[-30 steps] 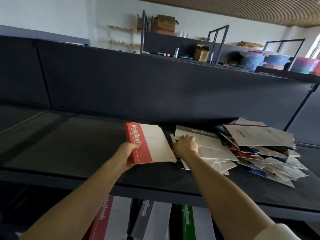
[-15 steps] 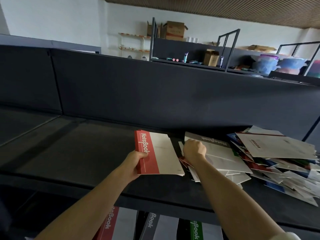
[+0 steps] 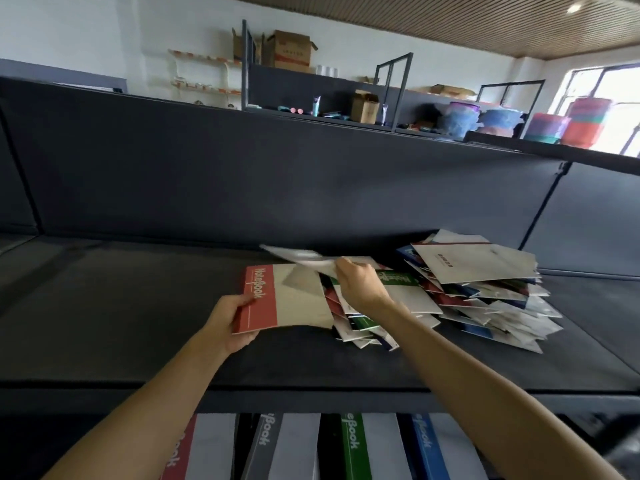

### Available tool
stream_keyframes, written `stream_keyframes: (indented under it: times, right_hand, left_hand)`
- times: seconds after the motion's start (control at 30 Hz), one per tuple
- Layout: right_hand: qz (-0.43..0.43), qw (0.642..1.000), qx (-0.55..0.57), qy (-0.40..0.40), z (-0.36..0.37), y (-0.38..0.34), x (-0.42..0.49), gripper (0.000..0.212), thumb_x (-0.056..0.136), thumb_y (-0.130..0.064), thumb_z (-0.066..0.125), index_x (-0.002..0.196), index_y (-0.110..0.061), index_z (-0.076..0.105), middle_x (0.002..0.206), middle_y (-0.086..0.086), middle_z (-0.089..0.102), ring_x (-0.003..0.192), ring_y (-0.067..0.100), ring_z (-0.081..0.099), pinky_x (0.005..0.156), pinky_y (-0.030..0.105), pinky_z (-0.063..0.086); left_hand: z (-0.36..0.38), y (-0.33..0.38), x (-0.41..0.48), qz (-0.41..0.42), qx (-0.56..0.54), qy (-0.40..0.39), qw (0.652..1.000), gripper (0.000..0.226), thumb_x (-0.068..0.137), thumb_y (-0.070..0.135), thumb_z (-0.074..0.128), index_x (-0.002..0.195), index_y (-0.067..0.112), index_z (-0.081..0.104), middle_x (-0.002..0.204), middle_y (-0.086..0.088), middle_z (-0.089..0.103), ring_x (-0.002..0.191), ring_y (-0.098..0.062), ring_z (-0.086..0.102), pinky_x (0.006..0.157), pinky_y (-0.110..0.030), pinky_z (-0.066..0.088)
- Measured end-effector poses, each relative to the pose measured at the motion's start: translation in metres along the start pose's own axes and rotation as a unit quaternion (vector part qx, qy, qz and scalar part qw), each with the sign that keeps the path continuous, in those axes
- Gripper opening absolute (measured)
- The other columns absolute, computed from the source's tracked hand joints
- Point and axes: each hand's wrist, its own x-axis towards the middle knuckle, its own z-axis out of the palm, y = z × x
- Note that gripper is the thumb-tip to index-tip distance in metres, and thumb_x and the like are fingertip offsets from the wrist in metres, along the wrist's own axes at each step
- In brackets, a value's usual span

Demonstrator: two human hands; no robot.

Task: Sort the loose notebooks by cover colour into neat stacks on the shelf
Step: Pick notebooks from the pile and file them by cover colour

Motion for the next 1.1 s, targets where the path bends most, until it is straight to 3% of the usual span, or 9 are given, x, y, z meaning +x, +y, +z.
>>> stream_keyframes:
  times: [0.1, 0.2, 0.33, 0.4, 0.47, 0.57, 0.7, 0.93, 1.1]
  right_hand:
    - [-0.11, 0.987, 0.113, 0.043, 0.002, 0.012, -0.024, 0.041, 0.081, -0.02, 0.037, 0.095, 0.004, 0.067, 0.091, 0.014, 0.07, 0.076, 0.029, 0.065, 0.071, 0.03, 0.048]
    - [-0.217, 0.973, 0.073, 0.022, 0.016, 0.028, -0.038, 0.033, 0.081, -0.007, 0.041, 0.09, 0.01, 0.068, 0.099, 0.023, 0.069, 0.085, 0.034, 0.07, 0.08, 0.031, 0.052]
    - [-0.268, 0.962, 0.031, 0.043, 0.028, 0.035, -0.034, 0.021, 0.08, 0.002, 0.054, 0.094, 0.002, 0.07, 0.109, 0.02, 0.067, 0.092, 0.033, 0.069, 0.073, 0.038, 0.057]
    - [-0.165, 0.986, 0.005, 0.006, 0.027, 0.033, -0.026, 0.035, 0.091, -0.018, 0.051, 0.123, -0.005, 0.06, 0.13, 0.016, 0.056, 0.114, 0.031, 0.058, 0.09, 0.042, 0.051]
    - [0.049, 0.993, -0.073, -0.078, 0.028, 0.036, -0.018, 0.061, 0.095, -0.042, 0.047, 0.146, -0.015, 0.029, 0.149, 0.013, 0.032, 0.134, 0.032, 0.036, 0.108, 0.046, 0.034]
    - [0.2, 0.952, -0.161, -0.168, 0.03, 0.031, -0.008, 0.06, 0.096, -0.051, 0.037, 0.139, -0.01, 0.037, 0.142, 0.022, 0.037, 0.127, 0.038, 0.04, 0.101, 0.047, 0.037]
    - [0.146, 0.956, -0.178, -0.183, 0.023, 0.017, 0.0, 0.04, 0.099, -0.031, 0.036, 0.111, -0.002, 0.06, 0.114, 0.013, 0.062, 0.103, 0.028, 0.059, 0.077, 0.029, 0.043]
    - [0.081, 0.943, -0.289, -0.147, 0.014, 0.008, 0.0, 0.028, 0.096, -0.004, 0.042, 0.12, 0.0, 0.055, 0.121, 0.014, 0.06, 0.112, 0.025, 0.058, 0.088, 0.027, 0.046]
    - [0.051, 0.965, -0.226, -0.125, 0.004, -0.013, -0.008, 0.028, 0.093, 0.0, 0.038, 0.118, -0.001, 0.051, 0.112, 0.018, 0.063, 0.098, 0.031, 0.062, 0.072, 0.034, 0.046]
  left_hand:
    - [0.001, 0.003, 0.004, 0.013, -0.014, -0.006, 1.0, 0.02, 0.098, 0.016, 0.043, 0.096, 0.002, 0.056, 0.066, -0.009, 0.07, 0.056, -0.018, 0.068, 0.049, -0.024, 0.054]
    - [0.0, 0.004, 0.005, 0.013, 0.019, -0.004, 1.0, 0.026, 0.098, 0.026, 0.045, 0.106, 0.006, 0.06, 0.076, -0.009, 0.07, 0.07, -0.02, 0.066, 0.064, -0.029, 0.052]
    - [0.001, 0.002, -0.003, 0.007, 0.096, -0.005, 0.995, 0.023, 0.096, 0.019, 0.049, 0.108, 0.003, 0.06, 0.073, -0.011, 0.07, 0.073, -0.022, 0.064, 0.068, -0.03, 0.047]
    - [-0.004, 0.003, -0.007, 0.005, 0.128, 0.028, 0.991, 0.03, 0.093, 0.012, 0.053, 0.121, 0.0, 0.054, 0.085, -0.013, 0.066, 0.078, -0.023, 0.061, 0.07, -0.029, 0.048]
    - [-0.008, 0.005, -0.01, 0.012, 0.148, 0.046, 0.988, 0.033, 0.093, 0.01, 0.052, 0.125, 0.002, 0.05, 0.09, -0.013, 0.062, 0.08, -0.023, 0.06, 0.067, -0.03, 0.048]
    - [-0.009, 0.007, -0.014, 0.022, 0.168, 0.053, 0.984, 0.035, 0.094, 0.009, 0.051, 0.128, 0.004, 0.047, 0.092, -0.01, 0.06, 0.082, -0.023, 0.059, 0.065, -0.031, 0.046]
    - [-0.007, 0.007, -0.015, 0.03, 0.179, 0.055, 0.982, 0.037, 0.094, 0.007, 0.051, 0.131, 0.005, 0.046, 0.09, -0.01, 0.059, 0.084, -0.023, 0.058, 0.063, -0.031, 0.046]
    - [-0.007, -0.001, -0.016, 0.032, 0.163, -0.008, 0.986, 0.034, 0.093, 0.002, 0.049, 0.127, 0.004, 0.046, 0.103, -0.015, 0.062, 0.091, -0.028, 0.061, 0.067, -0.038, 0.048]
    - [-0.009, -0.006, -0.012, 0.029, 0.143, -0.018, 0.989, 0.035, 0.092, 0.0, 0.049, 0.127, 0.004, 0.045, 0.105, -0.017, 0.061, 0.094, -0.03, 0.06, 0.078, -0.042, 0.048]
